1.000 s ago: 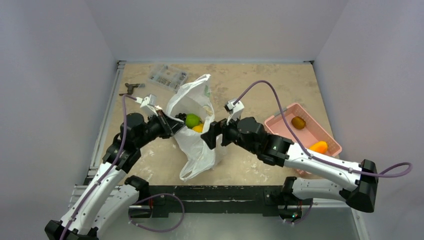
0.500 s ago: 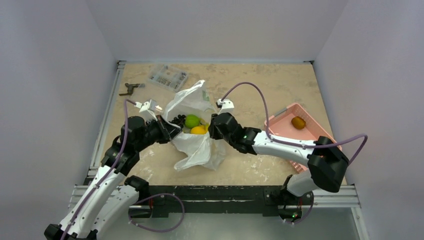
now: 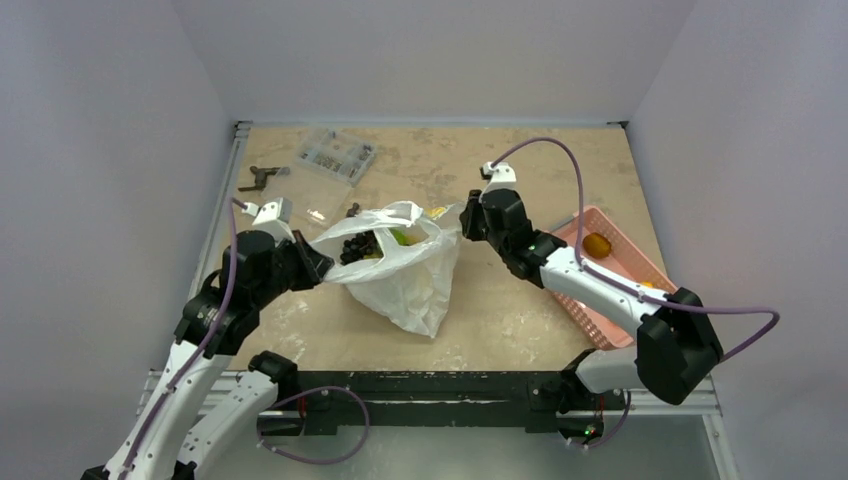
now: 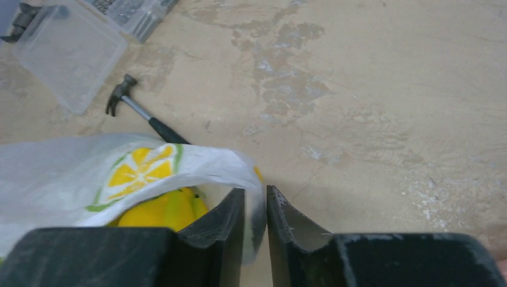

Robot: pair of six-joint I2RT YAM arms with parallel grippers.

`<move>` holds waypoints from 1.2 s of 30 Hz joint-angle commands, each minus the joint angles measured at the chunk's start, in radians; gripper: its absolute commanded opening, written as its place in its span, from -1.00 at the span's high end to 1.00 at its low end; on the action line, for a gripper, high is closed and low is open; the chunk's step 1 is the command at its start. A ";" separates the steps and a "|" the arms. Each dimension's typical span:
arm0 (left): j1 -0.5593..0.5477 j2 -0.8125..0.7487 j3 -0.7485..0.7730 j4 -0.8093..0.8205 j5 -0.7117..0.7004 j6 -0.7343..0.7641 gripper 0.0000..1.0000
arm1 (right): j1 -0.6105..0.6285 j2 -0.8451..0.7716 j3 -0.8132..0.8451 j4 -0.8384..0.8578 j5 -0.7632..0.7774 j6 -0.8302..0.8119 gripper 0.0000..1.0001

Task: Take the fake fruits out of the plastic bag
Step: Adjust the plastic bag at the center of the board.

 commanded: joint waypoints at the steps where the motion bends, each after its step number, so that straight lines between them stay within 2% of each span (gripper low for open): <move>1: 0.007 0.029 0.004 0.029 0.076 0.032 1.00 | 0.009 -0.056 0.130 -0.118 -0.094 -0.131 0.38; 3: 0.007 0.029 -0.019 0.083 0.107 0.006 1.00 | 0.030 -0.099 0.153 -0.195 -0.113 -0.145 0.05; 6: 0.007 0.036 -0.036 0.134 0.156 -0.024 1.00 | 0.096 -0.212 0.132 -0.249 -0.099 -0.189 -0.32; 10: 0.008 0.053 -0.039 0.156 0.190 -0.051 1.00 | 0.212 -0.371 0.084 -0.238 -0.134 -0.265 -0.74; 12: 0.007 0.056 -0.035 0.157 0.197 -0.061 1.00 | 0.224 -0.435 0.019 -0.168 -0.249 -0.297 -0.78; 15: 0.007 0.054 -0.027 0.157 0.202 -0.073 1.00 | 0.233 -0.502 -0.105 -0.002 -0.541 -0.384 -0.91; 18: 0.007 0.052 -0.021 0.152 0.207 -0.080 1.00 | 0.243 -0.487 -0.153 0.138 -0.638 -0.436 -0.97; 20: 0.007 0.055 -0.022 0.154 0.209 -0.084 1.00 | 0.260 -0.435 -0.125 0.178 -0.685 -0.471 -0.97; 24: 0.007 0.071 -0.017 0.159 0.212 -0.094 1.00 | 0.455 -0.336 -0.072 0.183 -0.527 -0.611 -0.98; 26: 0.007 0.080 -0.012 0.160 0.219 -0.097 1.00 | 0.507 -0.279 -0.074 0.212 -0.418 -0.656 -0.98; 30: 0.007 0.086 -0.005 0.166 0.241 -0.106 1.00 | 0.567 -0.169 -0.109 0.356 -0.085 -0.732 -0.98; 32: 0.007 0.086 0.000 0.158 0.250 -0.106 1.00 | 0.567 -0.109 -0.073 0.339 0.090 -0.748 -0.97; 36: 0.007 0.078 -0.009 0.161 0.252 -0.110 1.00 | 0.567 -0.034 -0.036 0.326 0.124 -0.833 -0.98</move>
